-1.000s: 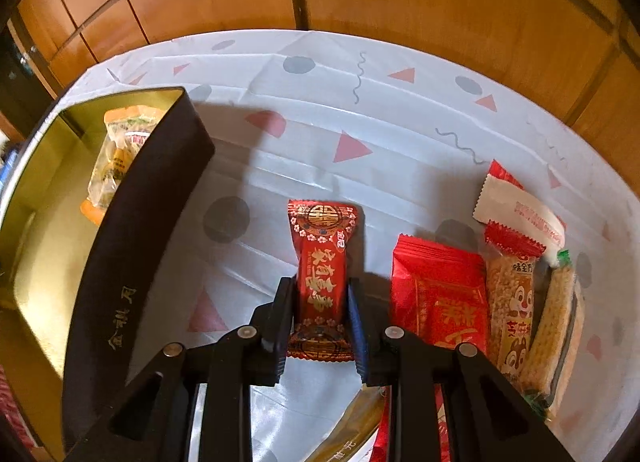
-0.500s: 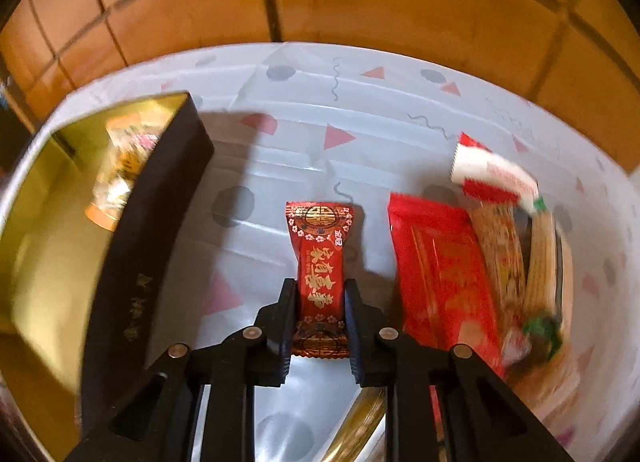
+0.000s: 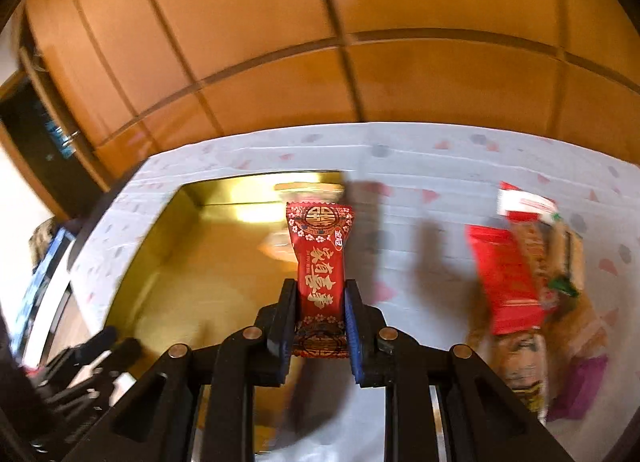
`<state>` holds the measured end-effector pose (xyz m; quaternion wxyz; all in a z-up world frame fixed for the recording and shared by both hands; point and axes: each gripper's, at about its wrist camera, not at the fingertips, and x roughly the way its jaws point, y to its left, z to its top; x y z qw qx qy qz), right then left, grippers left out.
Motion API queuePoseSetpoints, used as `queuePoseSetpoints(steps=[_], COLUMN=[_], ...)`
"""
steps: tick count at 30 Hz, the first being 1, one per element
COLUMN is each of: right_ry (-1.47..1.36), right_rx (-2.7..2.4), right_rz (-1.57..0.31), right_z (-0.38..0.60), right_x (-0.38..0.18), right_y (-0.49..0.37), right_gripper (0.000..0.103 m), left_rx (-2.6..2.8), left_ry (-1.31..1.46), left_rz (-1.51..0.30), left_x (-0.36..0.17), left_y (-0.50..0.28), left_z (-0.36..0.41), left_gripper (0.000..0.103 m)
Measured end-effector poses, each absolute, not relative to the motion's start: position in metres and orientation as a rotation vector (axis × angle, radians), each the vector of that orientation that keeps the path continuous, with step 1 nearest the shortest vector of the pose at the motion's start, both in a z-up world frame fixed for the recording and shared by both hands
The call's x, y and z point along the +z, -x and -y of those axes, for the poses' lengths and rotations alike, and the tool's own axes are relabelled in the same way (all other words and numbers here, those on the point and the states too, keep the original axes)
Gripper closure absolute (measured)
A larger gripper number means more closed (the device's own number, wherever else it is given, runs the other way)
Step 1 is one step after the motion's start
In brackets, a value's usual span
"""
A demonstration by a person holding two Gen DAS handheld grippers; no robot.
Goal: Organize snacks
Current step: 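Carry the red wrapped candy into the gold tin and release it with the right gripper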
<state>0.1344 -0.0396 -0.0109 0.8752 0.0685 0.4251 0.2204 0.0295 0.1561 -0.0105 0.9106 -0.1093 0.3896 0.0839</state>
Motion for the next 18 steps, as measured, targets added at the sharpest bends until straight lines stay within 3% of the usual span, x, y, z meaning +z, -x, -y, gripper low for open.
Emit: queuePoseSetpoints(steps=[8, 18], right_ry=[-0.153, -0.131], right_rx=[0.482, 0.416], right_rz=[-0.955, -0.9], right_z=[-0.005, 0.029], right_x=[-0.027, -0.021], right_y=[-0.147, -0.129], right_gripper=[0.072, 0.072], left_rx=[0.177, 0.147], left_ry=[0.22, 0.195], left_rz=[-0.801, -0.804], left_x=[-0.014, -0.016], left_y=[-0.026, -0.029], left_z=[-0.16, -0.148], left_gripper=[0.048, 0.048])
